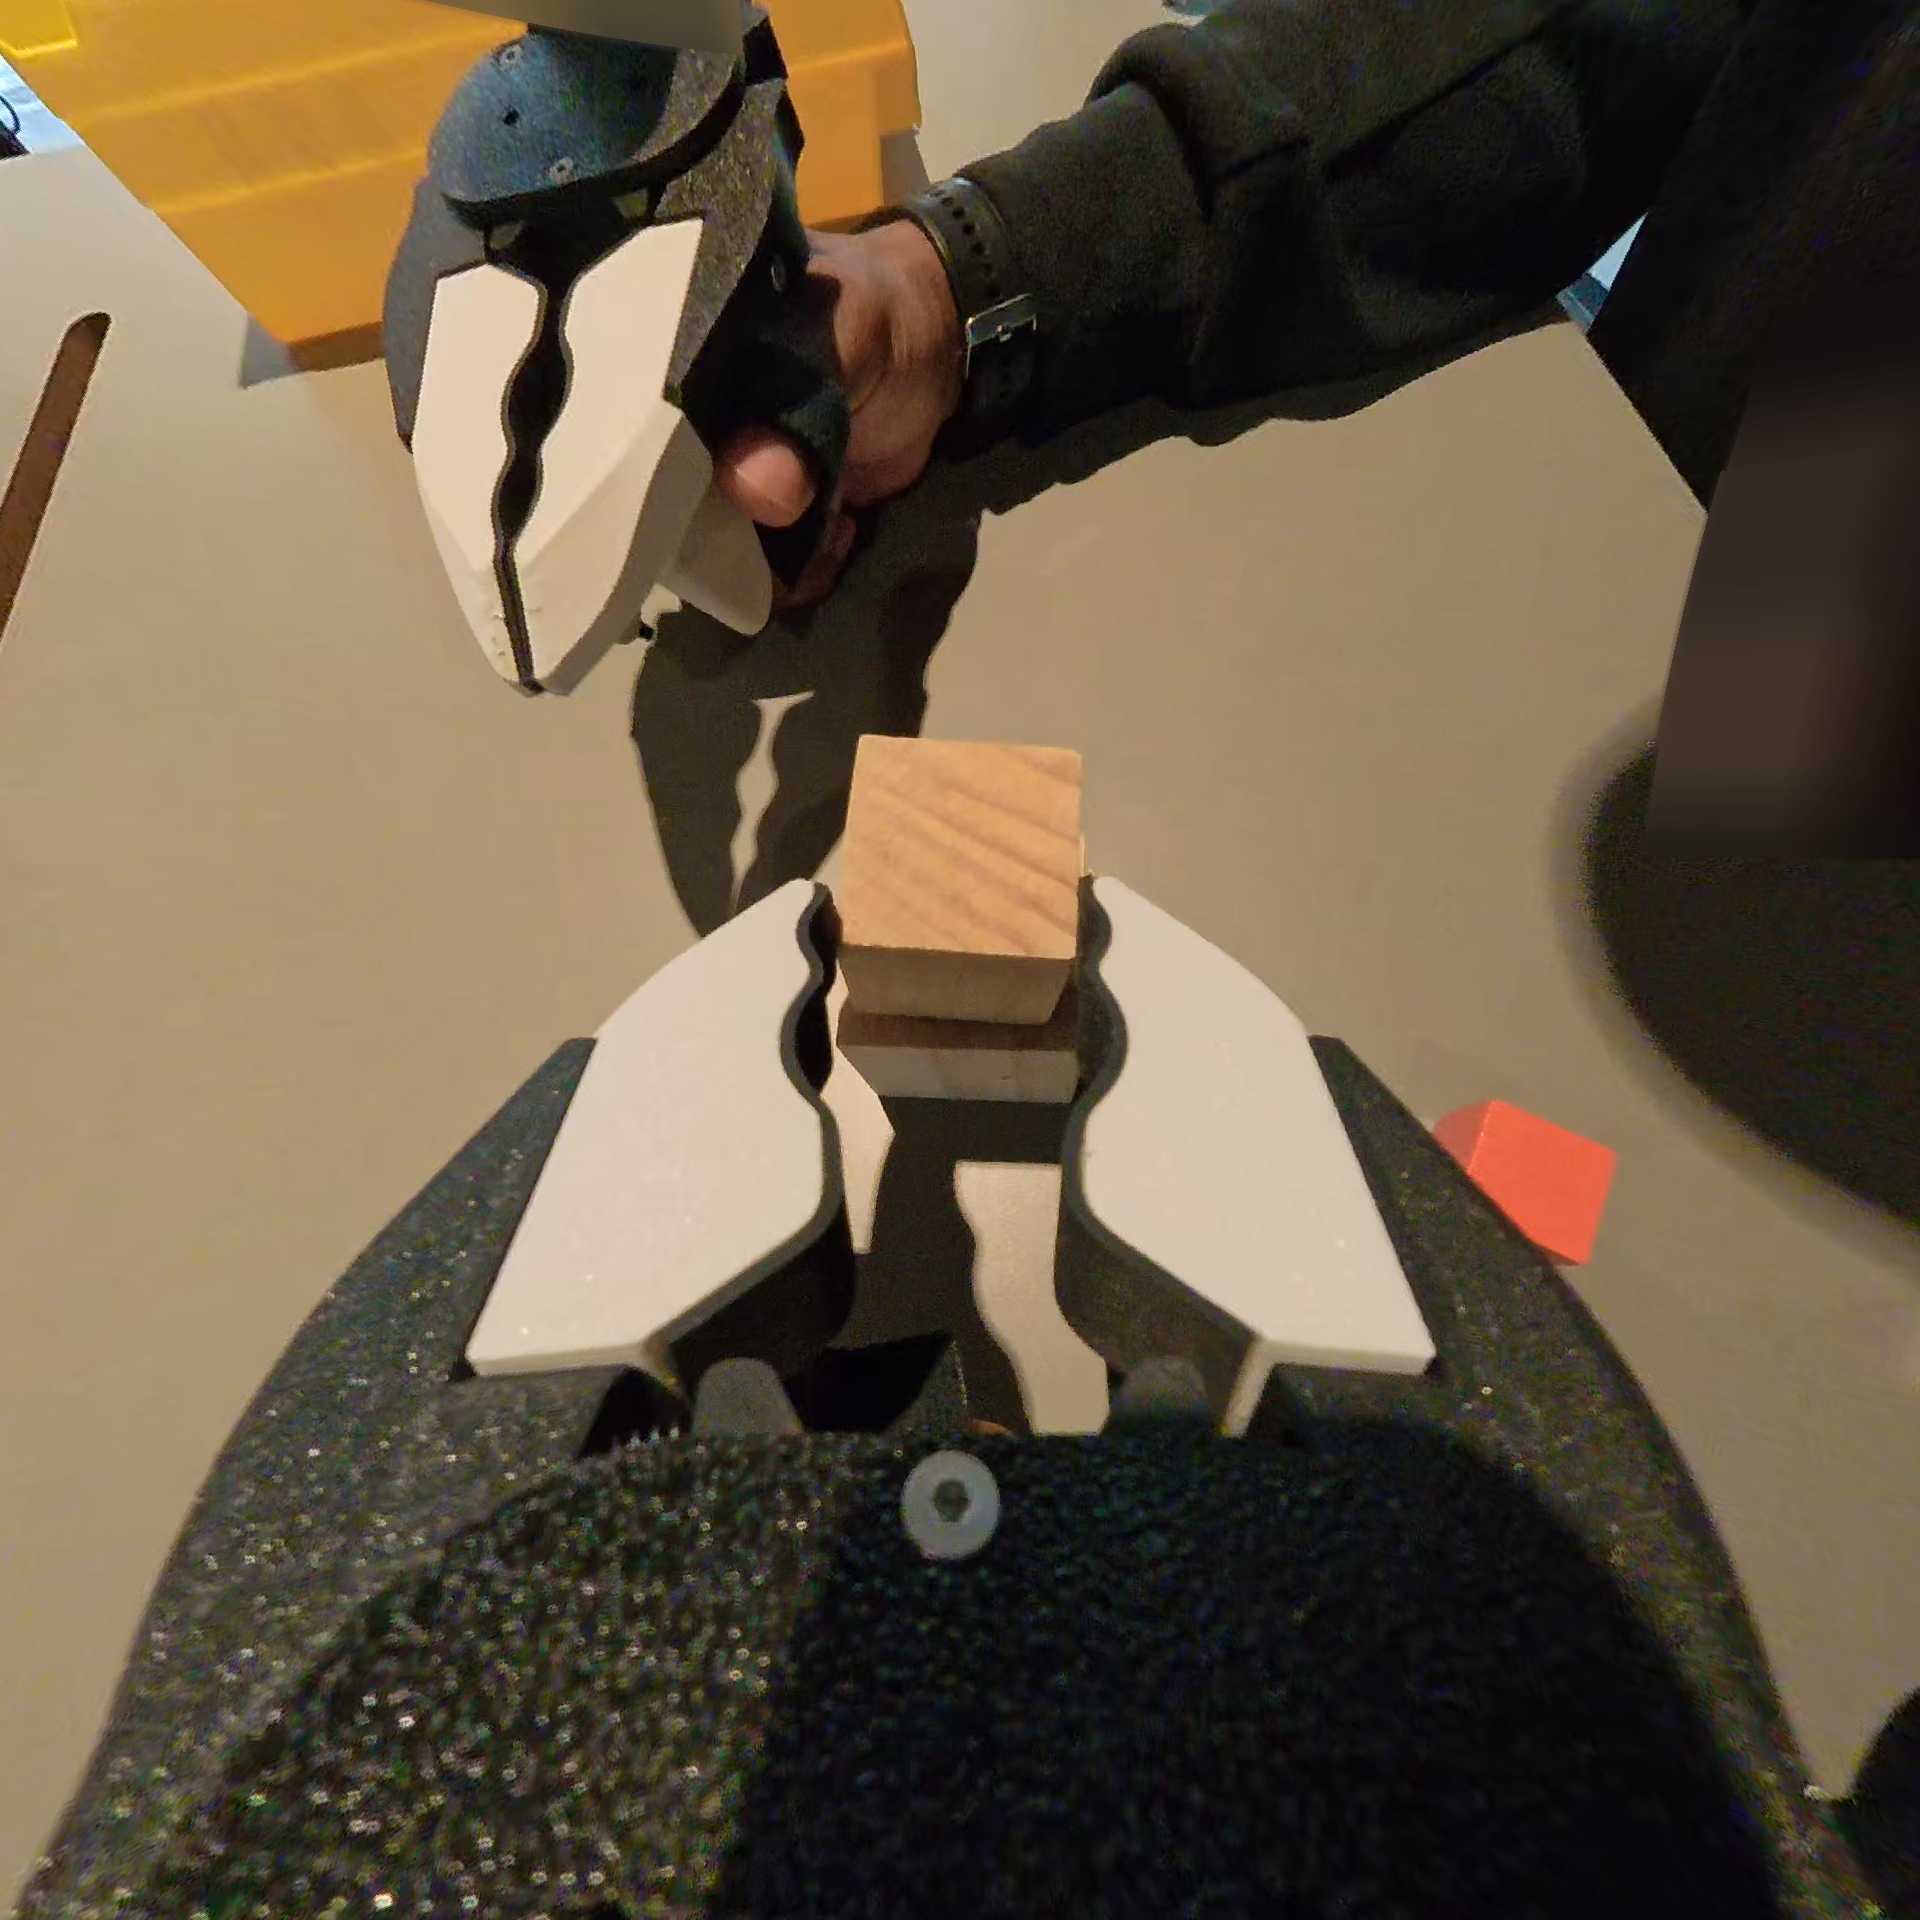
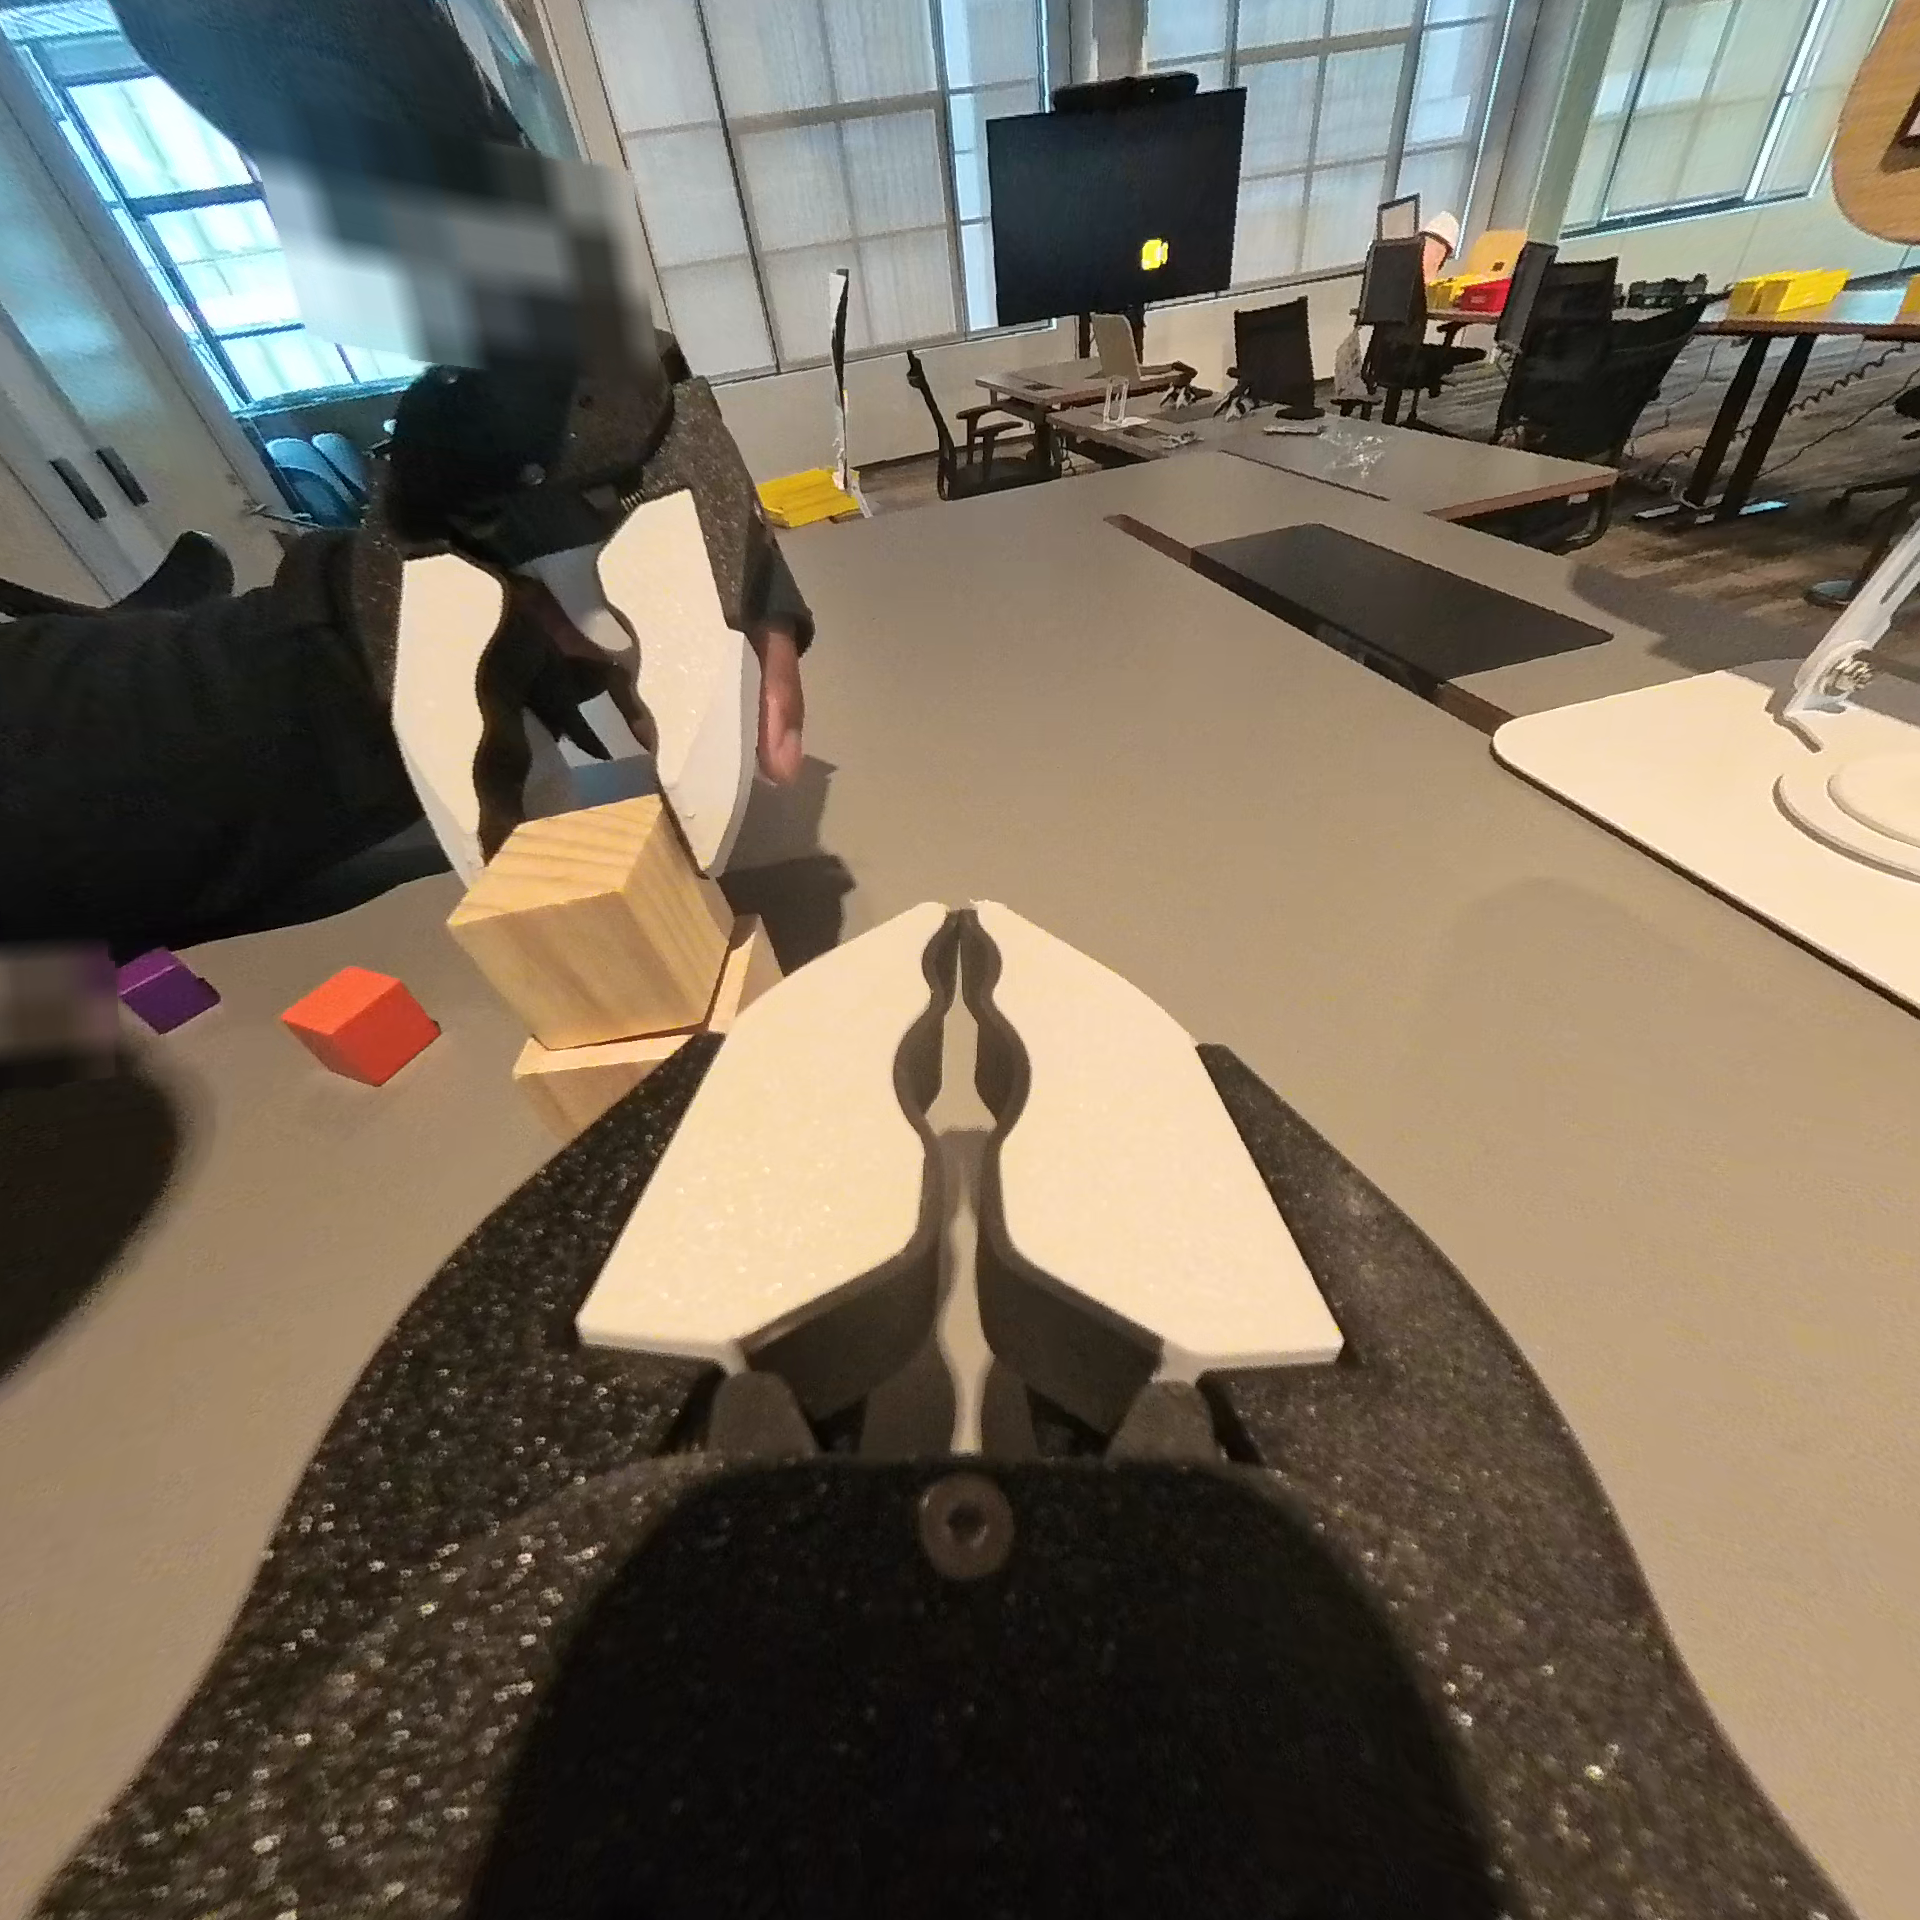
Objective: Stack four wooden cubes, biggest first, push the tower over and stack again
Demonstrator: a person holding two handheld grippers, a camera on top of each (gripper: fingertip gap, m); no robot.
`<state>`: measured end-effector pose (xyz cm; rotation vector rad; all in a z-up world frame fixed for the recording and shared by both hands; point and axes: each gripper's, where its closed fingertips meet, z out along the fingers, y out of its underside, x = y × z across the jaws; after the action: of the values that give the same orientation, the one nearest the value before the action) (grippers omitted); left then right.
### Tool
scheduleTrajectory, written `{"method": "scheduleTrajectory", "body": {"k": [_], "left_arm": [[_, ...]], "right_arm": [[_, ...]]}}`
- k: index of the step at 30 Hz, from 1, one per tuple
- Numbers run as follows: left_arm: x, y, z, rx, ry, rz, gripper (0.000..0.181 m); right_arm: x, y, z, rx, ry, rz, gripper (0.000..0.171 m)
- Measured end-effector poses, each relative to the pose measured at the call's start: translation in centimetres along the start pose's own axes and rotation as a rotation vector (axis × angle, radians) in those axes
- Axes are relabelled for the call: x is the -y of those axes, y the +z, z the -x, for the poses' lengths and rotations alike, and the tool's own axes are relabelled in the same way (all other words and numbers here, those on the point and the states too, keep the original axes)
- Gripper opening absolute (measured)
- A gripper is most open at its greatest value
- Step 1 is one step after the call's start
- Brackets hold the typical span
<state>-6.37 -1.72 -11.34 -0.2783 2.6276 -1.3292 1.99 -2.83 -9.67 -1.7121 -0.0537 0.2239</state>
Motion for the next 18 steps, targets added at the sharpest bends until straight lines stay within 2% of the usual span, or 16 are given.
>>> {"method": "scheduleTrajectory", "body": {"k": [4,11,16,18], "left_arm": [[0.0,0.0,0.2,0.019,-0.003,-0.01,0.043],[0.3,-0.2,0.6,0.073,-0.001,-0.04,0.057],[0.0,-4.5,-0.1,0.145,-0.069,-0.169,0.062],[-0.3,-6.2,-2.2,0.069,-0.107,-0.252,0.052]], "right_arm": [[0.0,0.0,0.0,0.002,0.001,0.001,0.0],[0.0,0.0,0.1,0.002,-0.003,-0.004,0.0],[0.2,-0.3,0.0,0.007,0.008,-0.023,0.0],[0.3,-0.4,0.0,0.008,0.012,-0.031,0.0]]}}
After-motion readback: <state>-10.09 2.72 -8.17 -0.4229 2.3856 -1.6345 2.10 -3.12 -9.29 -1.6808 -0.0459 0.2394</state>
